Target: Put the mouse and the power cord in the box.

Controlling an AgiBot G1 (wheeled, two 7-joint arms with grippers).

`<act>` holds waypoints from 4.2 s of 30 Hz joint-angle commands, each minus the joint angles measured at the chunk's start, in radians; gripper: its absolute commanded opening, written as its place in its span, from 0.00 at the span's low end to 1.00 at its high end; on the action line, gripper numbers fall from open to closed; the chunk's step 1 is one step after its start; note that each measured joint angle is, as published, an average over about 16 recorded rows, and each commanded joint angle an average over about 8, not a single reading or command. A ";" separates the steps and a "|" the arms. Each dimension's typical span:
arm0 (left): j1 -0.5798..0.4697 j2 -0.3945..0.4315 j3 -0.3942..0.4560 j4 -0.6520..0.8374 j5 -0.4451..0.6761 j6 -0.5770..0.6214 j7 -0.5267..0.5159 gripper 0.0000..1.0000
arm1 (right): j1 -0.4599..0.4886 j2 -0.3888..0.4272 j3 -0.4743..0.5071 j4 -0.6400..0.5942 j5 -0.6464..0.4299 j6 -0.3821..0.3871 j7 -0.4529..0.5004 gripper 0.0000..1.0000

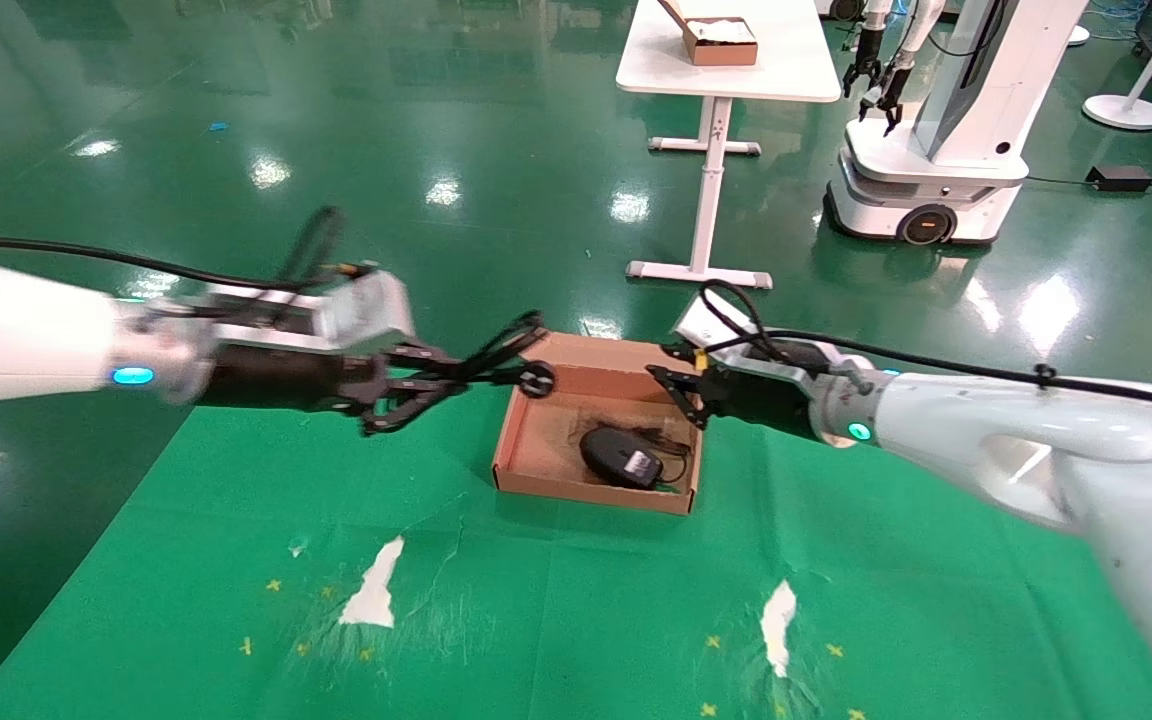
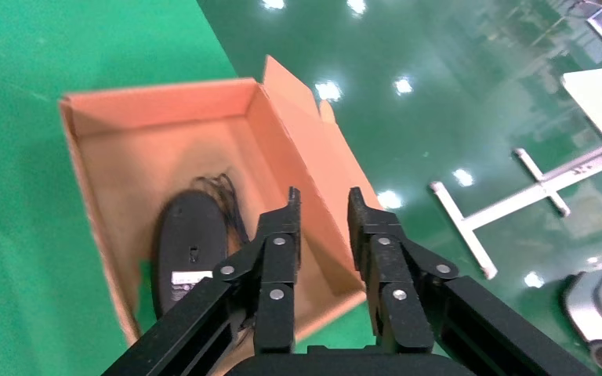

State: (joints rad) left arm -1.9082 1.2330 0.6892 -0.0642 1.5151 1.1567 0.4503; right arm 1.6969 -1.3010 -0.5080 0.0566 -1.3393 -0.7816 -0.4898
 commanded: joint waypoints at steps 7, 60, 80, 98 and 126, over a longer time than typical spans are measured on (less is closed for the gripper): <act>0.104 0.133 0.041 -0.105 0.031 -0.262 0.059 0.00 | 0.069 0.122 0.028 0.013 0.038 -0.058 -0.069 1.00; 0.349 -0.075 0.255 -0.705 -0.192 -0.304 -0.346 1.00 | 0.028 0.638 0.042 0.471 0.162 -0.801 0.261 1.00; 0.576 -0.331 -0.055 -0.946 -0.469 -0.003 -0.482 1.00 | -0.247 0.660 0.121 0.791 0.351 -0.764 0.437 1.00; 0.780 -0.561 -0.335 -1.163 -0.718 0.267 -0.605 1.00 | -0.495 0.680 0.192 1.079 0.521 -0.731 0.596 1.00; 0.837 -0.625 -0.414 -1.222 -0.790 0.344 -0.638 1.00 | -0.635 0.691 0.233 1.241 0.619 -0.711 0.681 1.00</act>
State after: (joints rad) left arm -1.0711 0.6073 0.2750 -1.2870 0.7247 1.5008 -0.1873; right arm 1.0616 -0.6097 -0.2752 1.2985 -0.7202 -1.4924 0.1920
